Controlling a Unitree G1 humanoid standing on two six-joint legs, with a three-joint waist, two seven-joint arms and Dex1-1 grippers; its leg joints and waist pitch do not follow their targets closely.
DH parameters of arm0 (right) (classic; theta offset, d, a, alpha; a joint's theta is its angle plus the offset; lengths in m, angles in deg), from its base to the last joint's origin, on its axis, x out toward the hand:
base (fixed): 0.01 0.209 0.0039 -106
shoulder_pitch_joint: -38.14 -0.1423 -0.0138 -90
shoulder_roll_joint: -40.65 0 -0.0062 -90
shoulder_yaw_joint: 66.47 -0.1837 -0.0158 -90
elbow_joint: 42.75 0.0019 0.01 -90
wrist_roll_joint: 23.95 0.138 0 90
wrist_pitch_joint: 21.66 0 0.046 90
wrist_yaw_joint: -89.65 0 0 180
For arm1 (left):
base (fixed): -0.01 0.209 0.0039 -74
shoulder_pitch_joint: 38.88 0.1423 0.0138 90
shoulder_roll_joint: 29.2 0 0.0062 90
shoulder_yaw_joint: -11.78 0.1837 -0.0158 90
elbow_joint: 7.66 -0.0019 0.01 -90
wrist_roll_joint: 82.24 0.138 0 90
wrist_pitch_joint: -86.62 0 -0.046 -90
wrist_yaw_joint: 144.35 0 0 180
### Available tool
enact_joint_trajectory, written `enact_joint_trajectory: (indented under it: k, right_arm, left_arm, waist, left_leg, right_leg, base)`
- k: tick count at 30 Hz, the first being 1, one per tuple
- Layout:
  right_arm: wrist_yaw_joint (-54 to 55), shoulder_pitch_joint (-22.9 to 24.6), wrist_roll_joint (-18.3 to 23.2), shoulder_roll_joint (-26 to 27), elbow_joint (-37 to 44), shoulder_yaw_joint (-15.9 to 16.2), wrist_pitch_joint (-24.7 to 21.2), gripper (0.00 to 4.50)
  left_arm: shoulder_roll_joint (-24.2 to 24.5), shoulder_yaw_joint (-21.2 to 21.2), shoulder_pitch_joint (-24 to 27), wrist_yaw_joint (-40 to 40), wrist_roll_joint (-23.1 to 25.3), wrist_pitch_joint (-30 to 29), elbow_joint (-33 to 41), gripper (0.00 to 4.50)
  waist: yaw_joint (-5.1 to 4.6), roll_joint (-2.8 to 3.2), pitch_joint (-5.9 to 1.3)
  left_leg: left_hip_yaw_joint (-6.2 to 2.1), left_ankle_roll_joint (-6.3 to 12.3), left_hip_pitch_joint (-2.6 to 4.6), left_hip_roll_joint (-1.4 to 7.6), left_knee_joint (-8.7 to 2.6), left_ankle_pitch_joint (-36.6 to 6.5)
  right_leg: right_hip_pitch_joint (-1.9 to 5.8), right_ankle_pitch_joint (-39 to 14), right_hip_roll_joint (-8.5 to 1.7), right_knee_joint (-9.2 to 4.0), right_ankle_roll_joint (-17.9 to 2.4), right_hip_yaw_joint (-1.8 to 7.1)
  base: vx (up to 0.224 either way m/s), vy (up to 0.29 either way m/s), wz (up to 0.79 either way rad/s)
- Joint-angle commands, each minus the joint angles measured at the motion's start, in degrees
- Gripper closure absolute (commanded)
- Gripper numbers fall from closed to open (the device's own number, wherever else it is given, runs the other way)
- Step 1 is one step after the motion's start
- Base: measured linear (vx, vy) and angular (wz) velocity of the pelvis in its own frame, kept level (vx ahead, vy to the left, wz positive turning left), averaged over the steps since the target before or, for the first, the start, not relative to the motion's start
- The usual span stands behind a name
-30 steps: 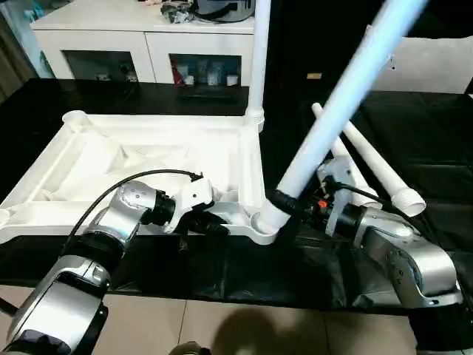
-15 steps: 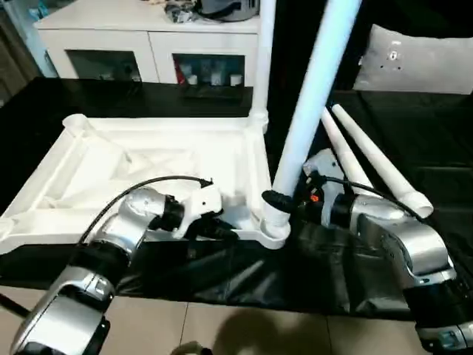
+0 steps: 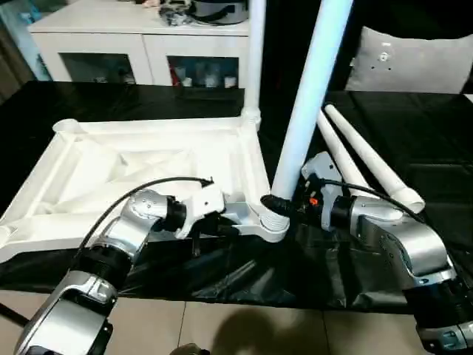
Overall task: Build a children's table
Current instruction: Insert table leg to table base
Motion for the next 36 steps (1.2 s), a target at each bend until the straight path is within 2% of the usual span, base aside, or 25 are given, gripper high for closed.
enact_joint_trajectory:
  k: [1,4,5,9,10,12,18,26,28,31,36]
  right_arm:
    - [-0.07,0.37,0.57,0.31,0.25,-0.5,-0.18,2.6]
    - [0.13,0.45,0.48,0.56,0.22,-0.72,-0.17,2.6]
    - [0.25,0.45,0.49,0.66,0.21,-0.89,-0.14,2.6]
    - [0.38,0.37,0.47,0.71,0.11,-1.04,-0.04,2.6]
    - [0.41,0.38,0.54,0.67,0.11,-1.07,-0.02,2.6]
    - [0.42,0.46,0.46,0.6,0.08,-1.08,0.08,2.6]
    - [0.38,0.52,0.18,0.53,0.14,-1.02,0.03,2.6]
    - [0.16,-0.07,-0.36,0.41,-0.84,-0.83,0.37,2.6]
    - [0.18,0.0,-0.42,0.46,-0.84,-0.72,0.4,2.6]
    - [0.19,0.05,-0.47,0.5,-0.83,-0.64,0.38,2.6]
    - [0.12,0.04,-0.46,0.58,-0.79,-0.58,0.28,2.6]
  left_arm:
    - [0.41,-0.74,-0.2,-1.05,0.0,1.03,-1.39,3.72]
    - [0.73,-0.58,-0.44,-1.22,0.78,1.27,-2.65,3.62]
    - [0.8,-0.6,-0.65,-1.41,1.09,1.35,-3.33,3.96]
    - [0.97,-0.51,-1.09,-1.49,1.8,1.39,-4.37,4.03]
    - [1.17,-0.28,-1.18,-1.27,2.23,1.46,-4.59,4.36]
    - [1.95,1.0,-1.33,-0.81,3.58,1.88,-4.99,4.43]
    - [2.38,1.76,-1.53,-0.25,4.32,2.66,-5.32,4.5]
    - [2.49,2.62,-2.2,-0.15,5.67,4.55,-5.39,4.5]
    - [1.96,1.6,-2.6,0.26,4.24,2.45,-5.74,3.95]
    - [2.18,1.66,-2.68,-0.09,4.63,2.75,-5.97,3.92]
    - [2.68,1.96,-2.94,0.36,5.13,3.43,-6.7,3.52]
  waist:
    - [0.09,-0.73,-3.6]
    - [0.23,-0.69,-3.69]
    - [0.25,-0.68,-3.68]
    - [0.29,-0.69,-3.58]
    - [0.28,-0.67,-3.53]
    - [0.26,-0.59,-3.51]
    - [-0.06,-0.59,-3.5]
    - [0.15,-0.73,-3.57]
    - [0.18,-0.72,-3.56]
    - [0.15,-0.73,-3.48]
    - [0.17,-0.78,-3.43]
  left_leg:
    - [-2.99,-1.07,1.83,4.91,-4.86,-17.93]
    - [-2.91,-1.24,1.75,4.9,-4.9,-17.58]
    - [-2.85,-1.19,1.78,4.87,-4.87,-17.35]
    - [-2.87,-1.14,1.83,4.84,-4.83,-17.33]
    - [-2.89,-1.15,1.84,4.82,-4.86,-17.51]
    - [-2.96,-1.33,2.02,4.85,-4.9,-18.19]
    - [-3.08,-2.04,2.15,5.0,-5.04,-19.5]
    - [-2.89,-1.52,1.99,5.0,-5.01,-17.77]
    - [-2.84,-1.57,2.03,5.01,-5.02,-17.79]
    - [-2.86,-1.54,2.07,4.93,-5.01,-18.06]
    - [-2.94,-1.5,2.11,4.9,-5.03,-18.5]
  right_leg:
    - [1.07,-26.29,-6.76,-5.96,-6.45,3.97]
    - [1.32,-23.39,-6.93,-5.52,-7.71,4.12]
    - [1.35,-23.14,-6.89,-5.52,-7.91,4.12]
    - [1.46,-24.89,-7.02,-5.76,-7.55,4.1]
    - [1.43,-25.4,-6.96,-5.8,-7.45,4.06]
    - [1.35,-26.74,-6.96,-6.01,-7.03,4.02]
    - [1.29,-26.28,-7.05,-5.89,-7.37,4.1]
    - [1.43,-24.43,-7.0,-5.66,-7.95,4.17]
    - [1.44,-24.2,-7.0,-5.6,-8.2,4.18]
    - [1.41,-25.33,-6.99,-5.8,-7.92,4.14]
    - [1.41,-27.31,-7.07,-6.06,-7.07,4.11]
  base:
    - [0.0,0.0,0.0]
    - [0.0,0.0,0.0]
    - [0.0,0.0,0.0]
    - [0.0,0.0,0.0]
    - [0.0,0.0,0.0]
    - [0.0,0.0,0.0]
    - [0.0,0.0,0.0]
    - [0.0,0.0,0.0]
    - [0.0,0.0,0.0]
    - [0.0,0.0,0.0]
    - [0.0,0.0,0.0]
